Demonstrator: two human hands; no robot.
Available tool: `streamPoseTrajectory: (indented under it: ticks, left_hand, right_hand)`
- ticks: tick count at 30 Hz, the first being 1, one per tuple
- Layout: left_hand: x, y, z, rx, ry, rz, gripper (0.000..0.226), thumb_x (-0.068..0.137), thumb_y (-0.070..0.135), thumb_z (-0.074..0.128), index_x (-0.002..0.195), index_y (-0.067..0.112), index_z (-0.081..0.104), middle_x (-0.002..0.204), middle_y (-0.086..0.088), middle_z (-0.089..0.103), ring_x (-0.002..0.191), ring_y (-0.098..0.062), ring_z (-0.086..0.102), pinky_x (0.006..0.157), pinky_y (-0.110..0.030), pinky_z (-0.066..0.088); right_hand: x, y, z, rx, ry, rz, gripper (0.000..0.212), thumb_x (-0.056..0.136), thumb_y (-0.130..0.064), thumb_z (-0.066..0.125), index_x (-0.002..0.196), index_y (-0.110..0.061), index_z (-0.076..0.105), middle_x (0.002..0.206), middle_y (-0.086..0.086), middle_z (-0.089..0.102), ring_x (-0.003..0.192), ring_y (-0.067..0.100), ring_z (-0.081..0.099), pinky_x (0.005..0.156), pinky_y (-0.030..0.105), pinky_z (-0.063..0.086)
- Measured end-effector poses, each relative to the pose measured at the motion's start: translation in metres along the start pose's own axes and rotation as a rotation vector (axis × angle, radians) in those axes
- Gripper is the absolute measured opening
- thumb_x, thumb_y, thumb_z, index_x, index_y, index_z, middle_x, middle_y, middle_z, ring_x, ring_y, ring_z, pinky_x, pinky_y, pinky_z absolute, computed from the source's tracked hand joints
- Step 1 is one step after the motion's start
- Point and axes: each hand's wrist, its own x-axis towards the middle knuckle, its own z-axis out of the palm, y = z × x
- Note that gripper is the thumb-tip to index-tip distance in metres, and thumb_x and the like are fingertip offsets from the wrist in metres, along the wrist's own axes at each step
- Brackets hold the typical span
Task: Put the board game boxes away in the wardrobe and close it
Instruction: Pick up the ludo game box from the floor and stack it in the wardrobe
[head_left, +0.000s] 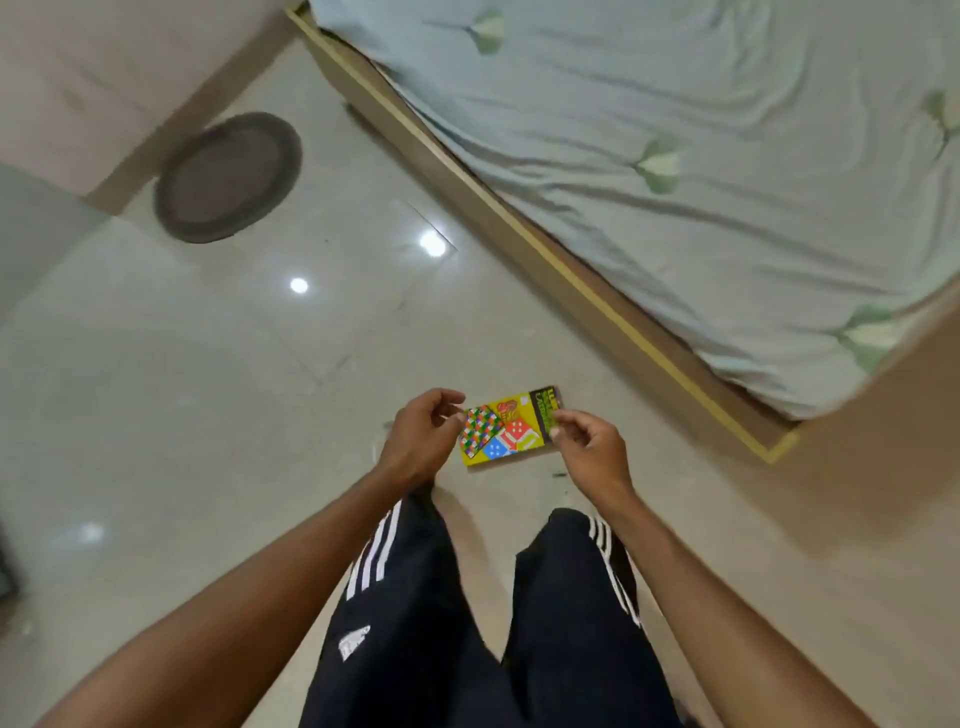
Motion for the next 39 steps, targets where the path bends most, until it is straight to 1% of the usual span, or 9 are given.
streamPoseTrajectory:
  ticks: [4, 9, 16, 19, 23, 26, 31, 36, 39]
  left_hand:
    - [0.102, -0.061, 0.029, 0.159, -0.22, -0.002, 0.022, 0.087, 0.015, 0.06, 0.106, 0.022, 0.068, 0.092, -0.001, 0.072, 0.078, -0.011, 0.064, 0.076, -0.027, 0.052]
    - [0.224, -0.16, 0.09, 0.516, -0.535, 0.094, 0.03, 0.084, 0.02, 0.054, 0.112, 0.024, 0.066, 0.106, 0.002, 0.071, 0.097, -0.02, 0.066, 0.086, -0.033, 0.053]
    - [0.348, -0.292, 0.196, 0.693, -0.582, 0.181, 0.053, 0.072, 0.028, 0.057, 0.125, 0.018, 0.059, 0.122, -0.009, 0.064, 0.11, -0.029, 0.061, 0.093, -0.042, 0.052]
    - [0.384, -0.339, 0.245, 0.71, -0.593, 0.197, 0.072, 0.072, 0.028, 0.063, 0.141, 0.017, 0.043, 0.136, -0.014, 0.052, 0.125, -0.03, 0.052, 0.103, -0.045, 0.046]
    - [0.419, -0.361, 0.28, 0.703, -0.624, 0.239, 0.058, 0.061, 0.033, 0.056, 0.118, 0.031, 0.054, 0.116, -0.011, 0.059, 0.104, -0.036, 0.06, 0.09, -0.052, 0.053]
    - [0.413, -0.353, 0.277, 0.628, -0.618, 0.187, 0.042, 0.068, 0.023, 0.057, 0.108, 0.037, 0.059, 0.104, -0.005, 0.065, 0.093, -0.029, 0.067, 0.081, -0.05, 0.058]
    - [0.344, -0.298, 0.235, 0.488, -0.648, 0.163, 0.041, 0.08, 0.0, 0.057, 0.114, 0.023, 0.06, 0.098, 0.002, 0.065, 0.082, -0.007, 0.065, 0.066, -0.028, 0.054]
    - [0.225, -0.199, 0.176, 0.462, -0.693, 0.169, 0.05, 0.081, -0.001, 0.057, 0.124, 0.024, 0.057, 0.118, -0.01, 0.062, 0.096, -0.02, 0.068, 0.068, -0.028, 0.055]
    - [0.125, -0.117, 0.128, 0.466, -0.767, 0.163, 0.055, 0.073, 0.01, 0.059, 0.126, 0.025, 0.056, 0.121, -0.01, 0.062, 0.1, -0.024, 0.067, 0.074, -0.037, 0.06]
  right_hand:
    - [0.053, 0.066, 0.074, 0.067, 0.142, 0.21, 0.023, 0.082, -0.012, 0.064, 0.095, -0.03, 0.071, 0.086, -0.005, 0.072, 0.08, 0.011, 0.066, 0.074, 0.025, 0.05]
    - [0.126, 0.177, 0.174, 0.159, 0.283, 0.394, 0.024, 0.082, -0.011, 0.062, 0.1, -0.024, 0.071, 0.095, -0.003, 0.071, 0.092, 0.017, 0.067, 0.085, 0.031, 0.051]
    - [0.232, 0.335, 0.284, 0.256, 0.429, 0.523, 0.042, 0.081, -0.013, 0.065, 0.122, -0.019, 0.064, 0.118, 0.009, 0.066, 0.105, 0.021, 0.063, 0.085, 0.024, 0.048]
    - [0.268, 0.391, 0.315, 0.279, 0.529, 0.535, 0.062, 0.078, -0.012, 0.067, 0.138, -0.021, 0.051, 0.129, 0.014, 0.052, 0.12, 0.022, 0.053, 0.101, 0.025, 0.042]
    - [0.291, 0.411, 0.327, 0.356, 0.643, 0.472, 0.067, 0.076, -0.007, 0.066, 0.139, -0.024, 0.048, 0.121, 0.013, 0.051, 0.115, 0.025, 0.056, 0.1, 0.032, 0.046]
    - [0.288, 0.414, 0.322, 0.424, 0.684, 0.436, 0.061, 0.077, -0.005, 0.066, 0.134, -0.023, 0.055, 0.124, 0.009, 0.052, 0.118, 0.021, 0.055, 0.102, 0.031, 0.045]
    - [0.239, 0.378, 0.284, 0.411, 0.679, 0.308, 0.063, 0.076, 0.002, 0.065, 0.134, -0.021, 0.056, 0.123, 0.008, 0.051, 0.117, 0.016, 0.052, 0.103, 0.024, 0.042]
    - [0.119, 0.288, 0.215, 0.45, 0.647, 0.268, 0.061, 0.08, 0.002, 0.065, 0.133, -0.025, 0.054, 0.119, -0.004, 0.043, 0.121, 0.015, 0.048, 0.103, 0.027, 0.044]
    - [0.011, 0.22, 0.162, 0.457, 0.652, 0.272, 0.059, 0.081, 0.0, 0.065, 0.131, -0.03, 0.054, 0.125, -0.005, 0.044, 0.124, 0.012, 0.045, 0.106, 0.031, 0.043]
